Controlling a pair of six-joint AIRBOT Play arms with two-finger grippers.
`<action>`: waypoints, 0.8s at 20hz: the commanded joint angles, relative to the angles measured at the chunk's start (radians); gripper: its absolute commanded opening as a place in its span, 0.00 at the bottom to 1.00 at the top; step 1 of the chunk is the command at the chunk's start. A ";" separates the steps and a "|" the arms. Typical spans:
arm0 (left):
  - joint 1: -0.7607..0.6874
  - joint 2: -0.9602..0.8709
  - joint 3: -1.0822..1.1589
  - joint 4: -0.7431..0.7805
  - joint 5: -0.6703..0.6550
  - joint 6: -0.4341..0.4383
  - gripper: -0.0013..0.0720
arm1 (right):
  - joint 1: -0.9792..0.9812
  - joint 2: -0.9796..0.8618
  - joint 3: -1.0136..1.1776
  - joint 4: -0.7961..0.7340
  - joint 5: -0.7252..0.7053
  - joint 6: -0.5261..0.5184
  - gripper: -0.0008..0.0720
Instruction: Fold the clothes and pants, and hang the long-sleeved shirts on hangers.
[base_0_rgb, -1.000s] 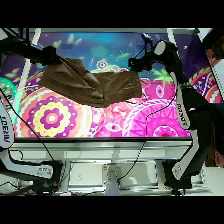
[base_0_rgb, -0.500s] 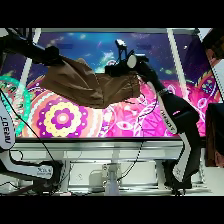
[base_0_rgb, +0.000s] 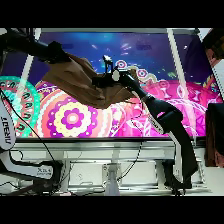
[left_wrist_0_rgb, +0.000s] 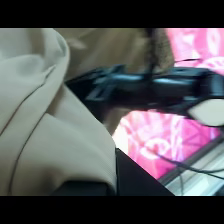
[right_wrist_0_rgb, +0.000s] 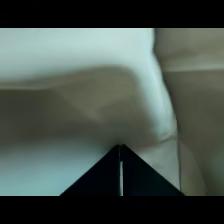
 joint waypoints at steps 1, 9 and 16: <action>-0.018 0.002 0.001 -0.043 0.018 0.017 0.03 | 0.029 -0.041 0.002 0.126 -0.020 0.040 0.06; -0.020 -0.046 0.001 0.150 0.027 0.016 0.03 | 0.005 -0.034 0.002 0.037 0.119 -0.013 0.06; -0.050 -0.115 0.001 0.166 0.033 0.017 0.03 | -0.170 0.086 0.002 -0.005 0.356 -0.240 0.06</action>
